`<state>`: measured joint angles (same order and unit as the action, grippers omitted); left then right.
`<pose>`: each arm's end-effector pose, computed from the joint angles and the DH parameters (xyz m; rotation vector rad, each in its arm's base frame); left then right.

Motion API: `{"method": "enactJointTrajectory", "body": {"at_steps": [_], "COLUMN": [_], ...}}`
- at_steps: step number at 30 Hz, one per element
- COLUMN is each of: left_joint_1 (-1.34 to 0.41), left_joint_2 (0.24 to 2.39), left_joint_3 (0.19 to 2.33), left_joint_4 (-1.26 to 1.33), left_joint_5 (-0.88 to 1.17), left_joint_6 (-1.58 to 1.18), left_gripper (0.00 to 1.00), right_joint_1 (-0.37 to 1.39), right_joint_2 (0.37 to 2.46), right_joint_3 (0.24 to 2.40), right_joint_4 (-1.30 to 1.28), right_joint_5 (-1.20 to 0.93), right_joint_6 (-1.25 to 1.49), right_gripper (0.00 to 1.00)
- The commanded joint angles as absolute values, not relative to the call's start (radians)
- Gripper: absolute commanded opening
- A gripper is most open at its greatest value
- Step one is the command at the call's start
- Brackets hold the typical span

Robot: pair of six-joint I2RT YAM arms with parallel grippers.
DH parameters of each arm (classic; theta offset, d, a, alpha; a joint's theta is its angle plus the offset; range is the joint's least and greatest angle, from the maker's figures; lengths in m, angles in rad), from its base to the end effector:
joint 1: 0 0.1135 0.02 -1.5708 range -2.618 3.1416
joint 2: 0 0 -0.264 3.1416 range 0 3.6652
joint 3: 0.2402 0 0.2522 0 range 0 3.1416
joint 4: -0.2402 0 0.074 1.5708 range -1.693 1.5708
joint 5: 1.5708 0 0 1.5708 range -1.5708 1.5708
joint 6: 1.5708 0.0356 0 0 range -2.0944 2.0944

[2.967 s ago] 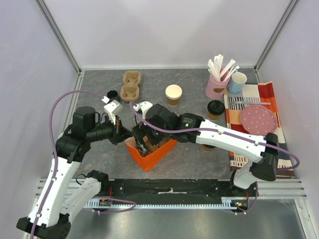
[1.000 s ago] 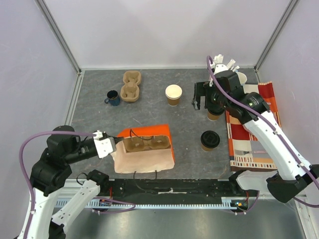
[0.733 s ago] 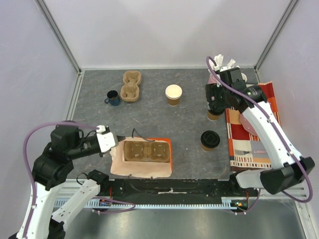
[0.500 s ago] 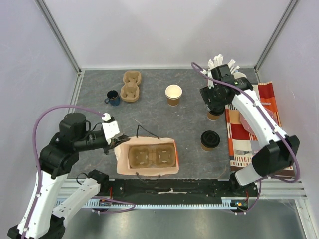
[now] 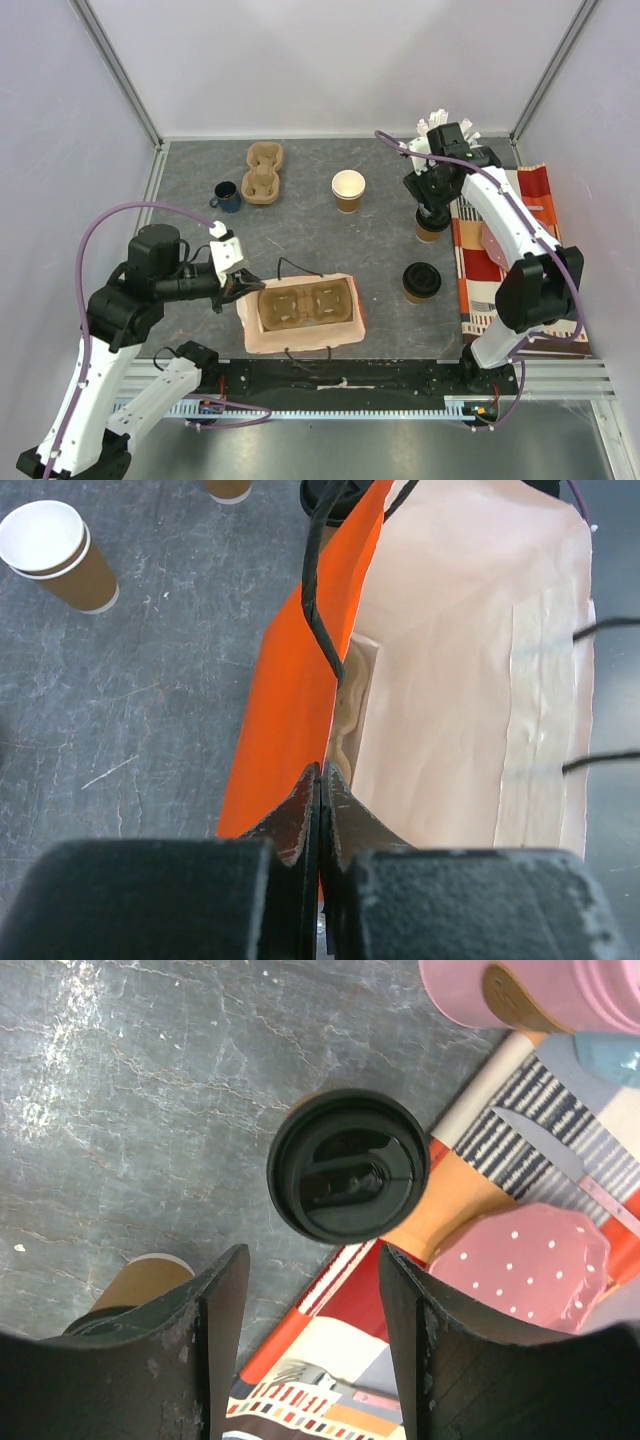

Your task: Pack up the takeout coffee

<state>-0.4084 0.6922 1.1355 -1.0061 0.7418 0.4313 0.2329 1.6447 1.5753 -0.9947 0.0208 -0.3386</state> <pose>0.0796 -0.0606 0.3878 1.2157 1.6634 -0.7707 0.3322 0.0780 0.3238 -0.7362 2.5311 -0.0634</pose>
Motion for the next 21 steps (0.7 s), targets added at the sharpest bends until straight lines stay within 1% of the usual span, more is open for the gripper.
{"method": "enactJointTrajectory", "body": {"at_steps": [1, 4, 9, 11, 15, 21], "left_joint_1": [-0.411, -0.411, -0.411, -0.411, -0.411, -0.410], "left_joint_2": [0.690, 0.686, 0.678, 0.678, 0.684, 0.684], "left_joint_3": [1.129, 1.124, 1.126, 1.127, 1.124, 1.121], "left_joint_4": [-0.999, -1.005, -1.014, -1.015, -1.014, -1.006], "left_joint_5": [0.773, 0.769, 0.759, 0.756, 0.758, 0.750], "left_joint_6": [0.394, 0.394, 0.405, 0.407, 0.413, 0.410], "left_gripper": [0.02, 0.02, 0.02, 0.02, 0.02, 0.02], "right_joint_1": [0.236, 0.238, 0.241, 0.244, 0.252, 0.264], "right_joint_2": [1.707, 1.729, 1.749, 1.759, 1.770, 1.772], "right_joint_3": [1.600, 1.598, 1.565, 1.565, 1.548, 1.505], "right_joint_4": [-0.931, -0.920, -0.900, -0.896, -0.893, -0.884], "right_joint_5": [-0.038, -0.032, -0.012, -0.009, -0.006, 0.018], "right_joint_6": [-0.391, -0.388, -0.385, -0.385, -0.388, -0.397], "right_gripper": [0.61, 0.58, 0.57, 0.53, 0.49, 0.48]}}
